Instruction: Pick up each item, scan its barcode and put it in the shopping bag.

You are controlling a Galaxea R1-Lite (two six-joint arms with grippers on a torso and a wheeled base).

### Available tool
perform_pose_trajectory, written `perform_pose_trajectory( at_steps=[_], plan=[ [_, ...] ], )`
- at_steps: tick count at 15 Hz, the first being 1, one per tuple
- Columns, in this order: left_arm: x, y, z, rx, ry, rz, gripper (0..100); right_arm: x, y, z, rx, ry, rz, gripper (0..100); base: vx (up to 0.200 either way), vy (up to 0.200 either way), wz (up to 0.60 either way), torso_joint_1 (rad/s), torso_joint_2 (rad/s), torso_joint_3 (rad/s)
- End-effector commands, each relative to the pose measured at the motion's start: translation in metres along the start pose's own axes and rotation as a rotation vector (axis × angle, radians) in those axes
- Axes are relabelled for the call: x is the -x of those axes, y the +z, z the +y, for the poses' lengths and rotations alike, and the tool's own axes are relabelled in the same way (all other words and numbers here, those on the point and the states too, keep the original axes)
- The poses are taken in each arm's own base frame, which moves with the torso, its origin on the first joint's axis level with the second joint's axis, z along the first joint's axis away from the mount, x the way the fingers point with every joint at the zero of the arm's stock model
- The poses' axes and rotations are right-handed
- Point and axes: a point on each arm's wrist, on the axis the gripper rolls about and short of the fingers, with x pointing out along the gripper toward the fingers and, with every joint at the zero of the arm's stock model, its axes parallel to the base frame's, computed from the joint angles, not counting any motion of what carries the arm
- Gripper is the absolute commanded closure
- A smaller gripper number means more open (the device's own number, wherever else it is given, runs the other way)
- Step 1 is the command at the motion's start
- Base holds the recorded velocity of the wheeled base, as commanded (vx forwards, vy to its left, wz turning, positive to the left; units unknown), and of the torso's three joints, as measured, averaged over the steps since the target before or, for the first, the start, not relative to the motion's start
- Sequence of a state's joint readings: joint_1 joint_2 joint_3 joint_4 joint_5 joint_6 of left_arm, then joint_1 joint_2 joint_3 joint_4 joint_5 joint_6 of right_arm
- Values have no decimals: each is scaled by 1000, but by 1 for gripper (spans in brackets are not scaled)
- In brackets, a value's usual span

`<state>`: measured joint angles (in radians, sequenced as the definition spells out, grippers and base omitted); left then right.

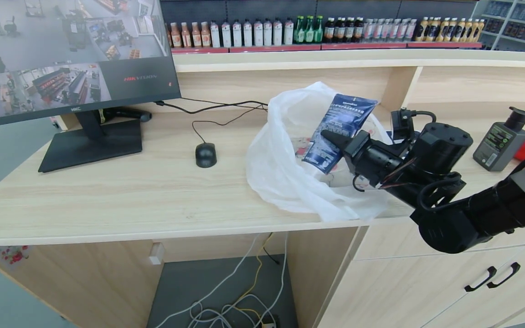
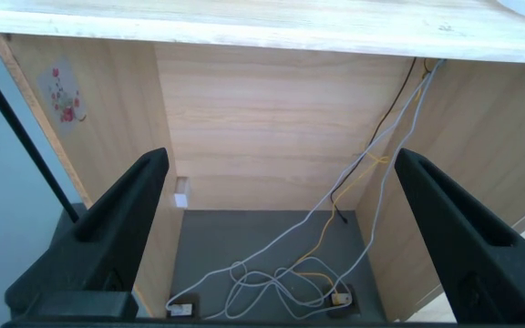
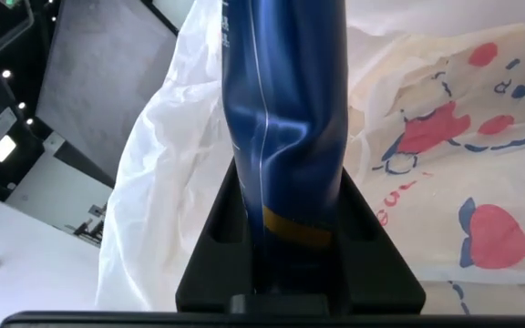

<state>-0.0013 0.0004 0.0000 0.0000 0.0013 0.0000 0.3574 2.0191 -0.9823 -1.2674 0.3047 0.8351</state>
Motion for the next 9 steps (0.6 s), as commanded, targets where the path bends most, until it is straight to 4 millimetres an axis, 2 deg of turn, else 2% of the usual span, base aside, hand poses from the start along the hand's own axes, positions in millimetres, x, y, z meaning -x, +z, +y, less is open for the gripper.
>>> perform_pose_trajectory(
  at_steps=[1, 9],
  plan=[
    [0, 0, 0, 0, 0, 0, 0, 0, -3, -3, -2, -10, 10, 100, 0, 0, 0, 0, 0, 0],
    [0, 0, 0, 0, 0, 1, 0, 7, -11, -9, 6, -44, 35, 100, 0, 0, 0, 0, 0, 0]
  ],
)
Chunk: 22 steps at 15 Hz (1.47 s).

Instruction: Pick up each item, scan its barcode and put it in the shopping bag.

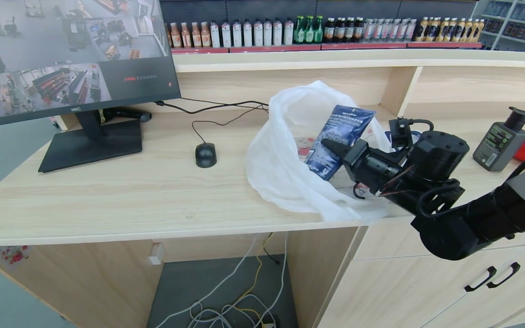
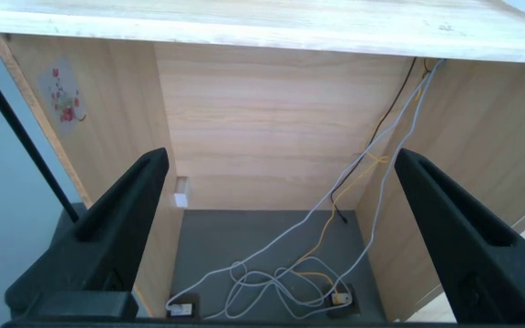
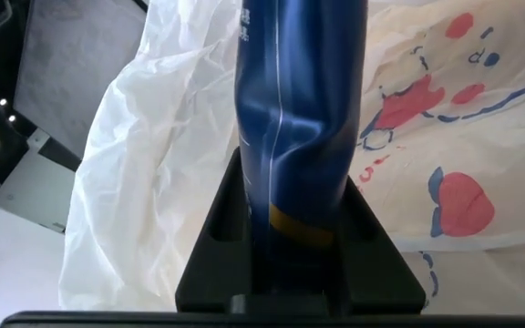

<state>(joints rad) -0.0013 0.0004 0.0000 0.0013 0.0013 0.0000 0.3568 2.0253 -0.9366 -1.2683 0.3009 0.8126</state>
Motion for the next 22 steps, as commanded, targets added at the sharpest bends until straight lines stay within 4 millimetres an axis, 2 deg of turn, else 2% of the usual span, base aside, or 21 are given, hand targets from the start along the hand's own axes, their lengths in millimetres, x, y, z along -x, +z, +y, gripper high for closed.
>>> perform_pose_trajectory(
  at_steps=[1, 6, 7, 11, 16, 19, 22],
  plan=[
    [0, 0, 0, 0, 0, 0, 0, 1, -2, -1, 22, -6, 9, 100, 0, 0, 0, 0, 0, 0],
    [0, 0, 0, 0, 0, 0, 0, -2, -4, -1, 95, 0, 12, 100, 0, 0, 0, 0, 0, 0],
    [0, 0, 0, 0, 0, 0, 0, -2, -5, -1, 118, 1, 13, 0, 0, 0, 0, 0, 0, 0],
    [0, 0, 0, 0, 0, -2, 0, -5, -11, -1, 148, 5, 27, 0, 0, 0, 0, 0, 0, 0],
    [0, 0, 0, 0, 0, -2, 0, 0, -8, 2, 237, 11, 8, 0, 0, 0, 0, 0, 0, 0],
    [0, 0, 0, 0, 0, -2, 0, 9, 4, 22, 260, 43, -21, 0, 0, 0, 0, 0, 0, 0],
    [0, 0, 0, 0, 0, -2, 0, 17, 23, 50, 331, 110, -84, 0, 0, 0, 0, 0, 0, 0]
  ],
)
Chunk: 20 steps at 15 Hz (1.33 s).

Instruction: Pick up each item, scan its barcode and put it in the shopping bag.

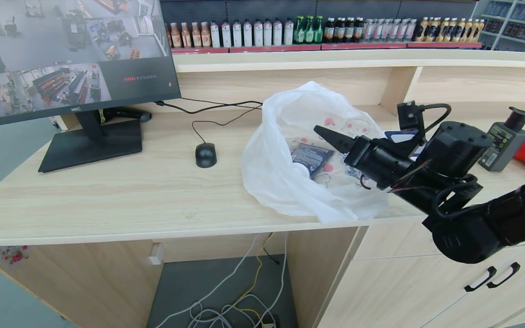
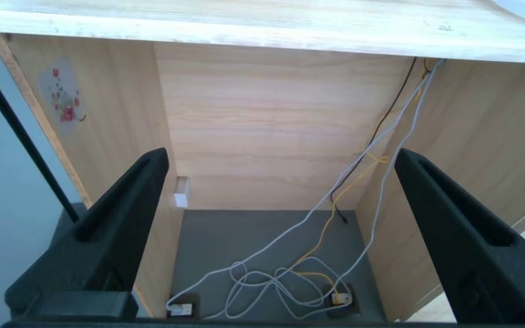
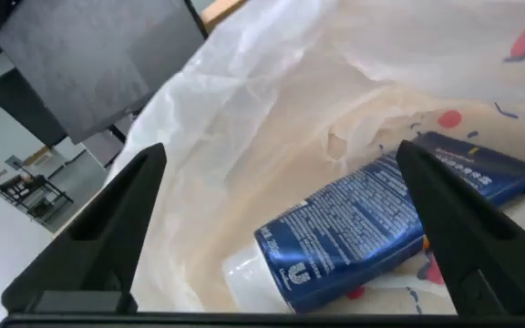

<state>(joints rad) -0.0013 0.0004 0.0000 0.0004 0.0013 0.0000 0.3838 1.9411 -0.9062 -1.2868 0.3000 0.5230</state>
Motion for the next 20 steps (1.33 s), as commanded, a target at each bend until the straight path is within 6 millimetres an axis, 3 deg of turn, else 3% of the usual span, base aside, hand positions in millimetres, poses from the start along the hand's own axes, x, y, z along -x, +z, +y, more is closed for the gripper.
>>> perform_pose_trajectory(
  at_steps=[1, 5, 6, 9, 13, 15, 17, 20],
  plan=[
    [0, 0, 0, 0, 0, -1, 0, 6, 26, 22, 40, 54, -68, 0, 0, 0, 0, 0, 0, 0],
    [0, 0, 0, 0, 0, -1, 0, 22, 46, 42, 188, 80, -119, 0, 0, 0, 0, 0, 0, 0],
    [0, 0, 0, 0, 0, -1, 0, 25, 50, 55, 221, 96, -134, 0, 0, 0, 0, 0, 0, 0],
    [0, 0, 0, 0, 0, -1, 0, 47, 36, 82, 339, 101, -88, 0, 0, 0, 0, 0, 0, 0],
    [0, 0, 0, 0, 0, -1, 0, 63, 35, 88, 598, -4, -102, 0, 0, 0, 0, 0, 0, 0],
    [0, 0, 0, -2, 0, 1, 0, 82, 16, 108, 628, 43, -94, 0, 0, 0, 0, 0, 0, 0],
    [0, 0, 0, -2, 0, -1, 0, 100, 2, 101, 612, -27, -77, 0, 0, 0, 0, 0, 0, 0],
    [0, 0, 0, 3, 2, -1, 0, 126, 4, 94, 591, -170, -94, 0, 0, 0, 0, 0, 0, 0]
  ],
)
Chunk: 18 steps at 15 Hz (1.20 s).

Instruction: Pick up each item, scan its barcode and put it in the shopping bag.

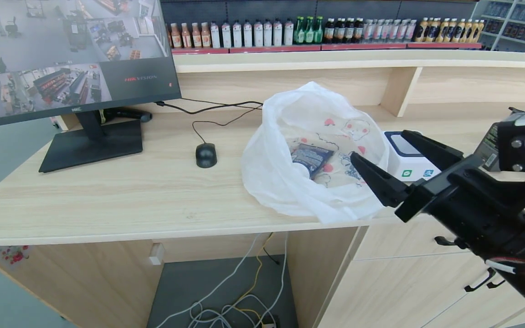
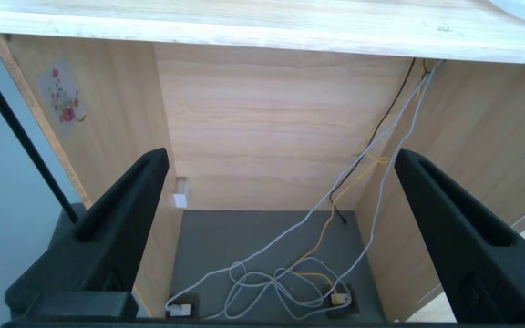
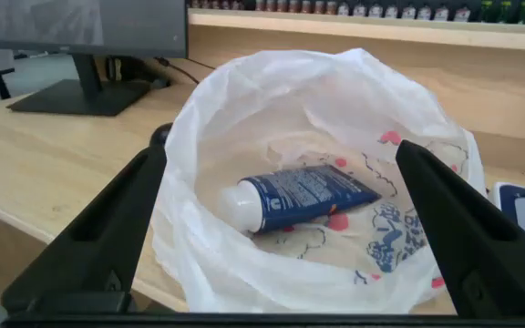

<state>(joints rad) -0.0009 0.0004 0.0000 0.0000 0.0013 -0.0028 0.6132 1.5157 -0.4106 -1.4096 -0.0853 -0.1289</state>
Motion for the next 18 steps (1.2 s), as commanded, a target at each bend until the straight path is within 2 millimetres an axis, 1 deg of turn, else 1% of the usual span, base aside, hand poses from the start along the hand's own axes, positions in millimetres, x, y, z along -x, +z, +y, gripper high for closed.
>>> perform_pose_trajectory(
  at_steps=[1, 6, 7, 9, 10, 14, 18],
  plan=[
    [0, 0, 0, 2, 1, 0, 0, 15, 1, -3, -2, -17, 10, 0, 0, 0, 0, 0, 0, 0],
    [0, 0, 0, 0, 1, 0, 0, 18, -5, -6, 3, -31, 33, 0, 0, 0, 0, 0, 0, 0],
    [0, 0, 0, 2, 1, 1, 0, 16, -5, -9, 7, -43, 30, 0, 0, -200, 0, 2, 2, 7],
    [0, 0, 0, 2, 1, 1, 0, 7, -5, -21, 27, -99, 17, 0, 0, -200, 0, 2, 2, 0],
    [0, 0, 0, 2, 1, 1, 0, 3, -6, -21, 27, -100, 17, 0, 0, -200, 0, 2, 7, 2],
    [0, 0, 0, 3, 1, 1, 0, 5, -14, -22, 29, -107, 53, 0, 0, -200, 0, 9, 2, 2],
    [0, 0, 0, 8, 1, 1, 0, 6, -15, -26, 32, -123, 56, 0, 0, -200, 0, -4, 4, -2]
  ],
)
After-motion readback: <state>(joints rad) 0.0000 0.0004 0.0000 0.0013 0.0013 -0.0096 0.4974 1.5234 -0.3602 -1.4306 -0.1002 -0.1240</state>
